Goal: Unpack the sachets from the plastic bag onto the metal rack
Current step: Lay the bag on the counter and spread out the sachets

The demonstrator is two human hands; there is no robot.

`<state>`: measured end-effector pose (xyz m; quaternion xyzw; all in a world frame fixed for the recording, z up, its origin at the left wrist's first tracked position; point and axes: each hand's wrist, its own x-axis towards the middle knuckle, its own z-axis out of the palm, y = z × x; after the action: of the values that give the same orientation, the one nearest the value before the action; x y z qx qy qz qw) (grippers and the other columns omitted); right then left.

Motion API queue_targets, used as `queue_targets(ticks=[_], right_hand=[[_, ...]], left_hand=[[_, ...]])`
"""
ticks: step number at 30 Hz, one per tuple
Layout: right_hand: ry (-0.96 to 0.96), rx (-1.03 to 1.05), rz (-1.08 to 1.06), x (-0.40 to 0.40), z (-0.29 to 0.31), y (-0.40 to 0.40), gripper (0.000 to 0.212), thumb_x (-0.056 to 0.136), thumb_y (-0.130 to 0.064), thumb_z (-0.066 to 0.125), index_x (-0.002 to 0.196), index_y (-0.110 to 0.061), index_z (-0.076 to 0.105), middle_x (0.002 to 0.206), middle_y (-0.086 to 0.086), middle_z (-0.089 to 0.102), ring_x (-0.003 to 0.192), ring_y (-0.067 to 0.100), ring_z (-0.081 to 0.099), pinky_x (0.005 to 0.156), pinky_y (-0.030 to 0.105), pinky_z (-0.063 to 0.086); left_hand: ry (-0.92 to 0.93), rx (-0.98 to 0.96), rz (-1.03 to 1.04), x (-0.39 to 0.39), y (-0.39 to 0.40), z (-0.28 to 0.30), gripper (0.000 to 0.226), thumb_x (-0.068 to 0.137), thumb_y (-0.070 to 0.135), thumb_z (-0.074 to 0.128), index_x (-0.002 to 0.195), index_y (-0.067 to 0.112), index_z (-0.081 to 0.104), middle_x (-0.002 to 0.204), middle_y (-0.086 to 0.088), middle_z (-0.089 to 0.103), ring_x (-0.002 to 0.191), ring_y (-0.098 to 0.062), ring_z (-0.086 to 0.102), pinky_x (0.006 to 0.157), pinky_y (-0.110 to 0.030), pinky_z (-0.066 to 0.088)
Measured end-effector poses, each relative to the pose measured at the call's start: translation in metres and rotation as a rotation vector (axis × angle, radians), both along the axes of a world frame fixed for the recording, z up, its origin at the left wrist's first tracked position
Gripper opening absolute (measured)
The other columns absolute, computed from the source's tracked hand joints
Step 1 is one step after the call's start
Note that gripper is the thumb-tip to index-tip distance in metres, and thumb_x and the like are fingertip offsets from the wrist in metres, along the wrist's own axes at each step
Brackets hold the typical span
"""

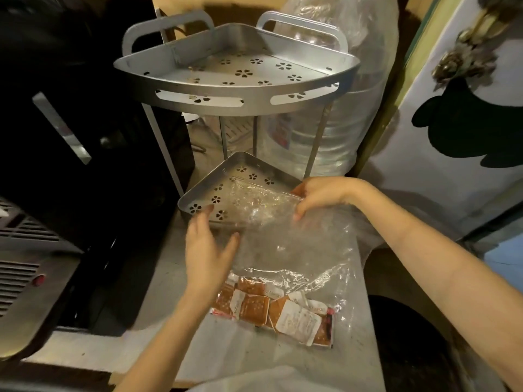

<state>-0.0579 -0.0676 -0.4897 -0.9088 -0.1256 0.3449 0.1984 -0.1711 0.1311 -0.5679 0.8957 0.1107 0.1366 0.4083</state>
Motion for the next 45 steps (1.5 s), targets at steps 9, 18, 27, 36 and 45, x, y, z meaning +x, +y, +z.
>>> queue_targets(ticks=[9, 18, 27, 36, 45], right_hand=[[0.147, 0.211, -0.162, -0.042, 0.031, 0.008, 0.009, 0.082, -0.008, 0.063, 0.088, -0.004, 0.058, 0.078, 0.007, 0.06, 0.073, 0.015, 0.053, 0.064, 0.022, 0.039], [0.218, 0.61, -0.279, -0.099, 0.054, 0.049, 0.012, 0.082, 0.004, 0.058, 0.074, -0.004, 0.056, 0.065, 0.011, 0.065, 0.064, 0.025, 0.068, 0.063, 0.032, 0.059], [0.266, 1.061, -0.474, -0.132, 0.029, 0.077, 0.016, 0.088, -0.002, 0.055, 0.1, -0.007, 0.063, 0.082, 0.006, 0.069, 0.072, 0.018, 0.066, 0.068, 0.029, 0.057], [0.307, 0.99, -1.024, -0.162, -0.086, 0.004, 0.01, 0.087, -0.003, 0.057, 0.081, -0.009, 0.061, 0.061, -0.003, 0.066, 0.057, 0.005, 0.062, 0.051, 0.015, 0.05], [0.086, 0.728, -1.038, -0.166, -0.131, -0.009, 0.02, 0.084, -0.002, 0.061, 0.104, 0.0, 0.061, 0.091, 0.012, 0.066, 0.078, 0.017, 0.062, 0.066, 0.015, 0.05]], left_hand=[[0.147, -0.168, -0.317, -0.068, -0.047, -0.014, 0.065, 0.089, 0.054, 0.034, 0.143, 0.025, 0.014, 0.149, 0.008, 0.011, 0.136, -0.015, 0.018, 0.114, -0.037, 0.019], [0.003, -0.645, -0.262, -0.084, -0.03, 0.009, 0.067, 0.083, 0.063, 0.023, 0.143, 0.036, 0.015, 0.152, 0.017, 0.017, 0.138, 0.001, 0.018, 0.116, -0.041, 0.019], [-0.086, -0.776, -0.218, -0.052, 0.027, 0.018, 0.051, 0.089, 0.056, 0.027, 0.133, 0.036, 0.04, 0.145, 0.004, 0.039, 0.133, -0.014, 0.037, 0.111, -0.049, 0.027], [0.259, 0.377, -0.498, -0.052, -0.012, -0.05, 0.071, 0.079, 0.056, -0.016, 0.143, 0.029, -0.002, 0.155, 0.001, -0.007, 0.139, -0.012, -0.016, 0.111, -0.039, -0.016], [0.285, 0.681, -0.479, -0.055, -0.032, -0.091, 0.063, 0.083, 0.049, -0.016, 0.14, 0.023, -0.019, 0.152, -0.005, -0.021, 0.138, -0.019, -0.024, 0.109, -0.039, -0.026]])
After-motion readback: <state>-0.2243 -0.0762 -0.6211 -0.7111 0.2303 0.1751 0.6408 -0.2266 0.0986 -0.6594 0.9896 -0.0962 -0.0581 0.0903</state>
